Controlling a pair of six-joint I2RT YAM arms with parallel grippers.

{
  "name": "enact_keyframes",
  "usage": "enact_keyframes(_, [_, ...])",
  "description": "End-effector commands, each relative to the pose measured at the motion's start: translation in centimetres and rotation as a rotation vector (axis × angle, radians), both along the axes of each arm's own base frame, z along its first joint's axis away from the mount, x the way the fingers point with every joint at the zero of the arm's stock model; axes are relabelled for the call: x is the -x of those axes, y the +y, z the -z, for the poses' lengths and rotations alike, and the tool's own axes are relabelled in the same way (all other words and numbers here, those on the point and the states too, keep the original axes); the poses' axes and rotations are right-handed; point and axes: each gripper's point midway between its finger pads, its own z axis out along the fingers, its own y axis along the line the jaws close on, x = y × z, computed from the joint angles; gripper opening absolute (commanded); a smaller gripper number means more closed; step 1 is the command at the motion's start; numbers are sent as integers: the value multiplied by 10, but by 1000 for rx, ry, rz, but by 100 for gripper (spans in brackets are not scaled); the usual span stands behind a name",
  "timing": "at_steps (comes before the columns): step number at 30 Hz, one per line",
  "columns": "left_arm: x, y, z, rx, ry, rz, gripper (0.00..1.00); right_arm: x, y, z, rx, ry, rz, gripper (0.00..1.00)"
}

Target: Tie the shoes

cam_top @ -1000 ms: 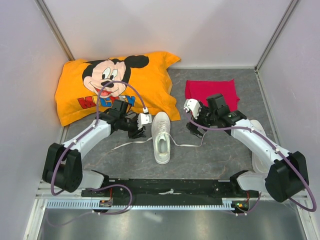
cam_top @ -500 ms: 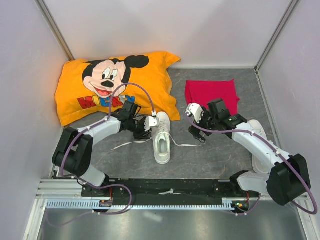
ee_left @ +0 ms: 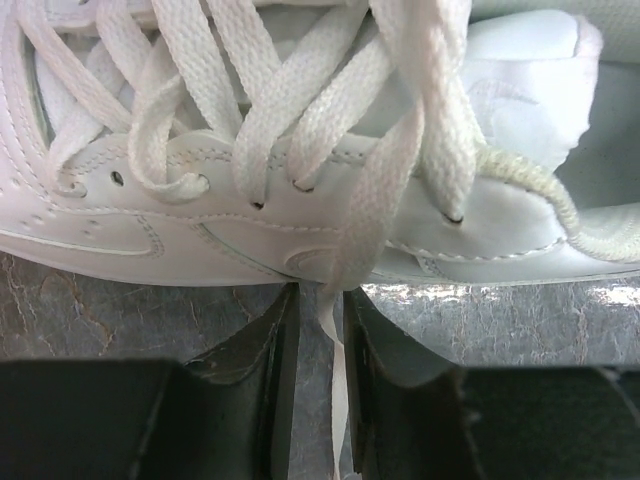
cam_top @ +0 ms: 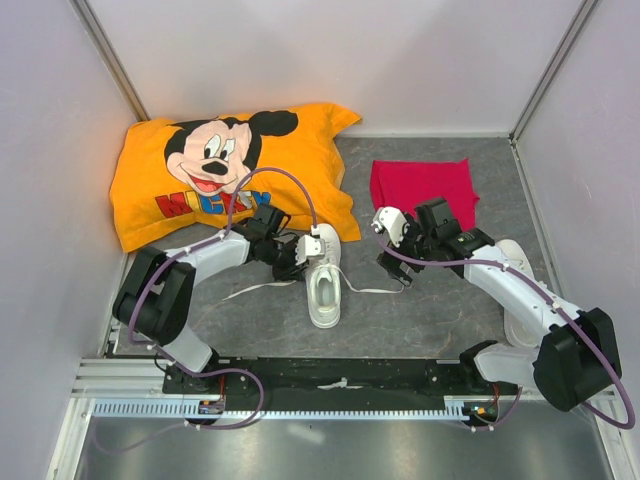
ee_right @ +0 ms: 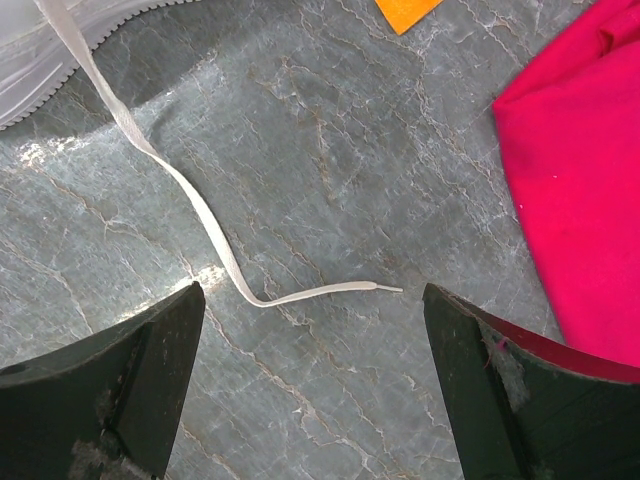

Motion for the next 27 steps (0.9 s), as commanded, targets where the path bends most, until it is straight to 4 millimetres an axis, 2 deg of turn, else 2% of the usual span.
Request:
enact_keyframes(1, [-9, -14, -16, 61, -29, 14, 31, -1, -1, 0, -2, -12, 6, 98])
enact_keyframes(4, [-8, -14, -18, 63, -30, 14, 27, 0, -2, 0, -4, -11, 8, 98])
enact_keyframes(7, [-7, -14, -22, 69, -35, 10, 10, 2, -3, 1, -2, -7, 8, 98])
enact_keyframes(8, [-7, -13, -24, 67, -40, 7, 2, 2, -3, 1, -2, -7, 10, 98])
enact_keyframes(15, [-3, 1, -49, 108, -60, -74, 1, 9, 0, 6, -9, 10, -32, 98])
enact_keyframes(18, [1, 2, -73, 180, -55, -112, 1, 14, 1, 12, 7, 23, -86, 95])
enact_keyframes(22, [3, -10, -107, 299, -58, -142, 2, 17, -2, 29, 45, 53, -134, 91])
enact_keyframes(27, [5, -26, -145, 463, -2, -208, 2, 14, -2, 40, 75, 82, -156, 87])
